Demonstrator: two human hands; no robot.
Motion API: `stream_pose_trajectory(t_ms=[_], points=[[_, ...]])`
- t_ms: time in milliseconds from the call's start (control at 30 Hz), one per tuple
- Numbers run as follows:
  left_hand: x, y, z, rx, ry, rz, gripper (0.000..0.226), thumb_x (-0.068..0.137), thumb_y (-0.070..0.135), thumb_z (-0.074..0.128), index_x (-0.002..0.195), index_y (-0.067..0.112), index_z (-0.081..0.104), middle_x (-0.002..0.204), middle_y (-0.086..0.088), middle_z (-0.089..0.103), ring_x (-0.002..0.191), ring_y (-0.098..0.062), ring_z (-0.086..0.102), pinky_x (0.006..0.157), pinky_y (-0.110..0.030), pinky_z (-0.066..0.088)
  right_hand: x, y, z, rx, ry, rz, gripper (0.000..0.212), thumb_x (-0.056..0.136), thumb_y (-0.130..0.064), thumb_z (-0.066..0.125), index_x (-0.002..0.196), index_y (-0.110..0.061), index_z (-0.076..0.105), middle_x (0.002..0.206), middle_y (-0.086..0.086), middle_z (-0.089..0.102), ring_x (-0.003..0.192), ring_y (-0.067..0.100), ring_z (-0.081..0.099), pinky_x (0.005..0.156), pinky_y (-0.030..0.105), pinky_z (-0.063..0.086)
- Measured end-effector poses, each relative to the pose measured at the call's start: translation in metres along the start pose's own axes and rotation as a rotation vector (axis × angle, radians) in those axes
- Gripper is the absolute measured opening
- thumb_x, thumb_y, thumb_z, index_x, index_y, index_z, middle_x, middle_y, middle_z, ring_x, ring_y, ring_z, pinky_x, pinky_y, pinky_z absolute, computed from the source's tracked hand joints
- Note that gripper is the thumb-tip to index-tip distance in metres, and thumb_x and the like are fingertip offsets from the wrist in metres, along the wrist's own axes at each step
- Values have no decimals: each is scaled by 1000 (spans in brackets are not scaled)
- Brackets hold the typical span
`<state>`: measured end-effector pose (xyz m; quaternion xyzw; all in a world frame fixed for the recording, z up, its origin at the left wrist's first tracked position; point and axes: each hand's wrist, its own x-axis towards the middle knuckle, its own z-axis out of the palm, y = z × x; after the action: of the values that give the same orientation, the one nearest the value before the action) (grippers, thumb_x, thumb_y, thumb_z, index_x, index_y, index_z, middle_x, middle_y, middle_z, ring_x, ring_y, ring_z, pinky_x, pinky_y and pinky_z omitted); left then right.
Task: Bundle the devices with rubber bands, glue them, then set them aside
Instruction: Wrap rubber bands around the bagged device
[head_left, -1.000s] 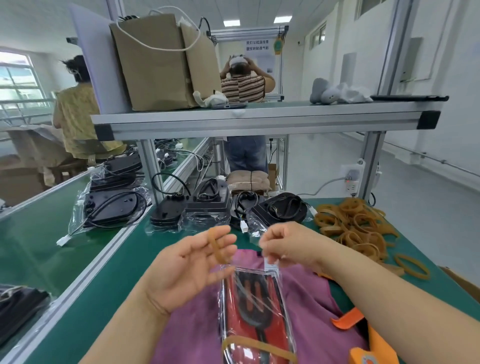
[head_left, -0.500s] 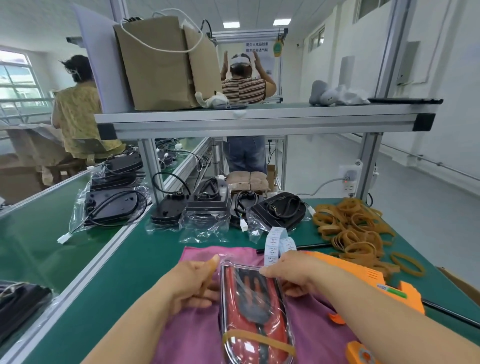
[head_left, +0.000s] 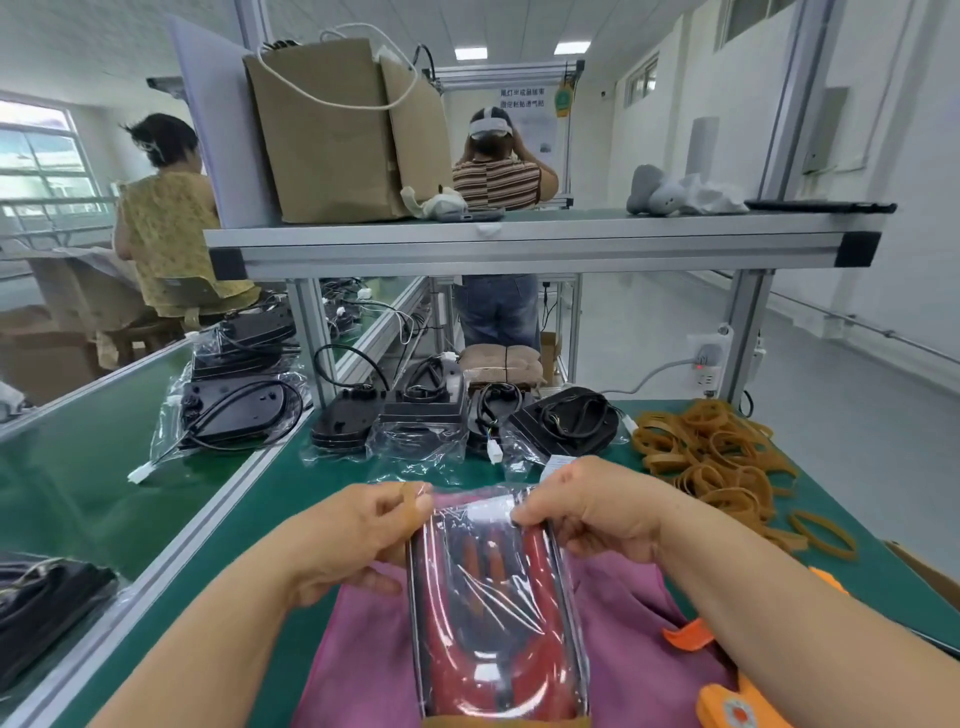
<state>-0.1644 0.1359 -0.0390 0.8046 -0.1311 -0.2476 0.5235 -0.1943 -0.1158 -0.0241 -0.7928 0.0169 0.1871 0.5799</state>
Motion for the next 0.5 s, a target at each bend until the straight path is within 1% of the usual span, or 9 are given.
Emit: stream_pose_trajectory(t_ms=[67, 133, 200, 233, 300, 367, 433, 467, 500], points=[[-7, 11, -9, 25, -41, 48, 52, 80, 61, 59, 121, 28, 64, 95, 1, 76, 84, -11, 73, 82, -40, 60, -9, -13, 0, -15, 3, -93, 22, 78, -19, 77, 61, -20, 65, 58, -2, 57, 49, 7, 47, 46, 16, 42], [-11, 20, -18, -3, -116, 116, 61, 74, 70, 65, 124, 36, 63, 112, -5, 74, 103, -21, 71, 85, -43, 59, -16, -26, 1, -50, 37, -185, 24, 79, -20, 77, 60, -18, 63, 58, -3, 57, 50, 7, 51, 49, 18, 45], [-12, 24, -24, -83, -171, 162, 84, 63, 74, 73, 136, 39, 52, 128, -11, 66, 120, -30, 62, 89, -44, 57, -22, -36, 5, -116, 111, -267, 18, 79, -21, 78, 72, -9, 66, 66, 1, 60, 55, 7, 56, 53, 21, 52], [-13, 25, -26, -114, -176, 176, 96, 60, 74, 76, 143, 38, 43, 132, -9, 64, 123, -29, 60, 91, -44, 56, -23, -37, 8, -165, 154, -299, 20, 78, -22, 79, 80, -6, 68, 70, 3, 61, 58, 7, 58, 56, 24, 56], [-15, 25, -26, -131, -175, 203, 109, 56, 74, 78, 147, 36, 32, 134, -2, 64, 125, -24, 59, 95, -42, 54, -26, -36, 13, -254, 203, -332, 21, 78, -25, 80, 90, -11, 70, 76, 3, 65, 64, 9, 61, 64, 30, 59], [-15, 21, -24, -108, -169, 205, 109, 56, 71, 81, 146, 37, 31, 133, -4, 65, 125, -23, 59, 103, -48, 49, -27, -33, 17, -288, 189, -329, 20, 77, -26, 80, 91, -15, 69, 78, 3, 66, 64, 9, 62, 64, 29, 59], [-14, 18, -21, -70, -154, 192, 95, 64, 60, 83, 144, 41, 34, 129, -11, 66, 123, -26, 61, 107, -51, 45, -28, -30, 17, -297, 172, -319, 18, 76, -25, 80, 88, -17, 69, 74, 1, 65, 61, 7, 62, 60, 24, 57], [-13, 18, -21, -50, -142, 192, 82, 73, 50, 80, 143, 43, 37, 126, -9, 68, 120, -24, 63, 106, -46, 47, -28, -29, 17, -307, 170, -318, 17, 75, -24, 80, 87, -18, 68, 71, -1, 63, 59, 6, 61, 58, 21, 55], [-13, 18, -21, -19, -133, 201, 71, 82, 39, 76, 142, 44, 39, 124, 0, 69, 118, -19, 64, 101, -34, 51, -28, -30, 17, -322, 166, -318, 17, 75, -24, 80, 85, -18, 68, 69, -3, 61, 57, 5, 60, 57, 20, 53]])
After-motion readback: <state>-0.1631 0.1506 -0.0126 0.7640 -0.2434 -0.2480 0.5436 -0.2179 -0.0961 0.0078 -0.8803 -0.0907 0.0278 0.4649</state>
